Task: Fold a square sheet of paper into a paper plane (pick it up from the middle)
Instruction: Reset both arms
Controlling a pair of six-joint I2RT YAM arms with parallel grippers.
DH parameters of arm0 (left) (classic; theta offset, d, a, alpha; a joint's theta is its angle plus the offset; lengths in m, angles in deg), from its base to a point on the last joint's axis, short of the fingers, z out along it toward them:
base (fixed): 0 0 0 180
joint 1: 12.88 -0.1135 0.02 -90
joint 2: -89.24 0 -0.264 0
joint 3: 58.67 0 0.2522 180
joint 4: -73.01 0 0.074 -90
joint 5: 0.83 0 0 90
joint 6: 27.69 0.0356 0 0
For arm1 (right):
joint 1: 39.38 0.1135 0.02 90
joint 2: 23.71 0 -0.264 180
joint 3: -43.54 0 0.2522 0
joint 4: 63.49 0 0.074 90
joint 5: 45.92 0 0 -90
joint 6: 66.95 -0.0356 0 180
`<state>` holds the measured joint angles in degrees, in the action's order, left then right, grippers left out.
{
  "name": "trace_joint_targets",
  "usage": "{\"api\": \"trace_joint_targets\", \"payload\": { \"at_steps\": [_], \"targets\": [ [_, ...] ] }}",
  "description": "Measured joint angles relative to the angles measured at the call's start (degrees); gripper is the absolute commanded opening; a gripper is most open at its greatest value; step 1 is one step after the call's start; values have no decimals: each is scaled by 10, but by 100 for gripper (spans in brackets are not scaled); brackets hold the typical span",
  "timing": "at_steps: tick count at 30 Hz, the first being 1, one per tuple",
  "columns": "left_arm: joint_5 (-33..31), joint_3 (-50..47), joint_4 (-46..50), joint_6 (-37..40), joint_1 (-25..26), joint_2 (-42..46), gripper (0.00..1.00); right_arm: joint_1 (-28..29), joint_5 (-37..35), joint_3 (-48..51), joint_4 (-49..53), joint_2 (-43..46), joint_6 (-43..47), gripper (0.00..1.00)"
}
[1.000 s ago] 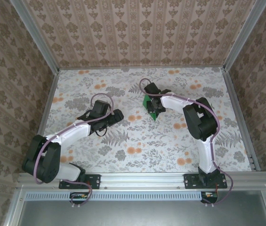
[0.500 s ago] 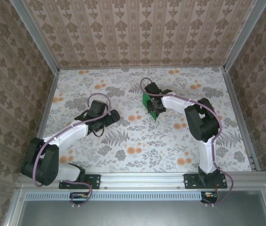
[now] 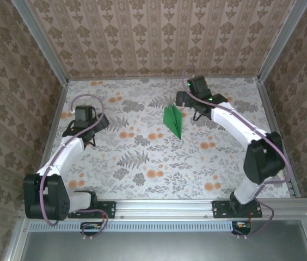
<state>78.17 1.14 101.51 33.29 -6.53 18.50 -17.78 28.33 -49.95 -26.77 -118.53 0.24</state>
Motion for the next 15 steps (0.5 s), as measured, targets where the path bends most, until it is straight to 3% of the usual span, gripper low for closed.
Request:
{"api": "trace_joint_targets", "payload": {
  "at_steps": [7,15],
  "targets": [
    [-49,-92,-99,88,-49,38,100,-86,-125,189,-117,125,34,100],
    [-45,-229,-301,201,-54,31,100,-163,-181,395,-262,166,63,100]
  ]
}}
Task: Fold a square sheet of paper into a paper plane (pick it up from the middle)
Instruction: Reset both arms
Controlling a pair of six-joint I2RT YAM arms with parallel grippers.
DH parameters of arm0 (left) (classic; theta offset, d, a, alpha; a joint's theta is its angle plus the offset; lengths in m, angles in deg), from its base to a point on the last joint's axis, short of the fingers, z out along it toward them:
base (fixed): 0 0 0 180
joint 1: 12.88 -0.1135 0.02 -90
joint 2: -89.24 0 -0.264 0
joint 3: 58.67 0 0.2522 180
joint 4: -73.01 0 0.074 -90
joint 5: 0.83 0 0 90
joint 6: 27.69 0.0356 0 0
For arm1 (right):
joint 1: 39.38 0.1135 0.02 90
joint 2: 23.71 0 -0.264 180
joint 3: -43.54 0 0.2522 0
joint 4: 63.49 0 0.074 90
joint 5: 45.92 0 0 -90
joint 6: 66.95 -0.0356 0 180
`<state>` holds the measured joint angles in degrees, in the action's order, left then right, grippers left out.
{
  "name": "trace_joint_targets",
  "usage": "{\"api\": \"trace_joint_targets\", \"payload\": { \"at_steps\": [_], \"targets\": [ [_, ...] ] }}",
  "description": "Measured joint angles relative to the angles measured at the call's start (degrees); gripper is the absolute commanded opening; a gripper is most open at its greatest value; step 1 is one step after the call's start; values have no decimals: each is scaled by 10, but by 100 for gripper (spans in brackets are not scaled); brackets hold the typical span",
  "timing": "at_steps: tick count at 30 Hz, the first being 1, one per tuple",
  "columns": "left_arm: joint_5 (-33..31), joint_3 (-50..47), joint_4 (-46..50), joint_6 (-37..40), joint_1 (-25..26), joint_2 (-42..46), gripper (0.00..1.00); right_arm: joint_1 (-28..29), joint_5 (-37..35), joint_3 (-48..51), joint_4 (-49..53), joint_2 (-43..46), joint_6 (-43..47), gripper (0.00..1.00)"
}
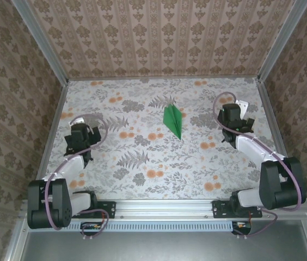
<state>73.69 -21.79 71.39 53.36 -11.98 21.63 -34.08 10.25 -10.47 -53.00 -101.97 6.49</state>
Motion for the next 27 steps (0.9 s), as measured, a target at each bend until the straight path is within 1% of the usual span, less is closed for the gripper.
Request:
{"api": "trace_joint_targets", "payload": {
  "at_steps": [2,6,11,13,16,20,23,27],
  "targets": [
    [16,-17,-41,22,-3,-14,100,-3,0,34,-39,-4,15,100],
    [56,-21,-117,56,-4,-46,100,-3,19,80,-144,-28,50,100],
    [101,-29,-214,77,-4,-70,100,-7,73,120,-257,-40,89,100],
    [116,-29,-248,83,-4,-90,100,-9,95,129,-301,-53,99,100],
    [139,-29,-299,90,-9,-137,100,-10,129,136,-337,-66,113,100],
    [158,-29,-316,93,-12,-181,100,-14,169,155,-387,-69,124,100],
    [164,-28,-326,97,-13,-194,100,-17,189,171,-431,-85,133,100],
    [168,-21,-326,99,-13,-199,100,-18,204,181,-445,-90,136,100]
  ]
}}
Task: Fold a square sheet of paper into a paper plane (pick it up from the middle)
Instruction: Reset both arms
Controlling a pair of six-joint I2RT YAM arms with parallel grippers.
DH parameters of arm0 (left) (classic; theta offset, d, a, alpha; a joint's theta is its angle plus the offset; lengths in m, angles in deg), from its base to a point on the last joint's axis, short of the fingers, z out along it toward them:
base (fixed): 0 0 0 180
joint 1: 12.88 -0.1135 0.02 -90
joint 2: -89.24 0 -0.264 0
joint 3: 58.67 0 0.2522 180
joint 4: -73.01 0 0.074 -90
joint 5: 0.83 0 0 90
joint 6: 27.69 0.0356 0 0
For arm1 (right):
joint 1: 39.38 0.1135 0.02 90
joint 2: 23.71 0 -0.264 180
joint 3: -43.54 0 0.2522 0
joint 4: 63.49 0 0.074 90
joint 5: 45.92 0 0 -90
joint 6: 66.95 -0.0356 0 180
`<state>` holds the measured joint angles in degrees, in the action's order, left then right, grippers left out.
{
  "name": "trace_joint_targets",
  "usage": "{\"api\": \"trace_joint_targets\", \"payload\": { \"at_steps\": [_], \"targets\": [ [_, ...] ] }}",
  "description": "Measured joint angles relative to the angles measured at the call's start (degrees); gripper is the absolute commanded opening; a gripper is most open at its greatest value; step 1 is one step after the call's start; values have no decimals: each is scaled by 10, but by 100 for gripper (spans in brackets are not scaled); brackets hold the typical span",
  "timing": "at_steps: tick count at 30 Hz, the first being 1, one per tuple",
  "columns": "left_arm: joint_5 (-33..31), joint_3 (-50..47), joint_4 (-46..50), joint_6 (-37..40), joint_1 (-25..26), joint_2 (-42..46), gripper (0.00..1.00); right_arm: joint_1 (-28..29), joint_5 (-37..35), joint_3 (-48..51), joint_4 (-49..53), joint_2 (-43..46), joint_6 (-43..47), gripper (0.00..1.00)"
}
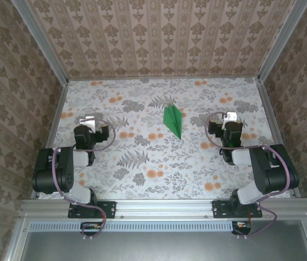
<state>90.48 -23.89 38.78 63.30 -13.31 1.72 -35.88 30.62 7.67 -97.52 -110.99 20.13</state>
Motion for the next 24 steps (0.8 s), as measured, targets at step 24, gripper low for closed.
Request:
{"api": "trace_joint_targets", "payload": {
  "at_steps": [24],
  "targets": [
    [-11,16,0,8,11,0,100,-9,19,0,-5,0,0,100]
  ]
}}
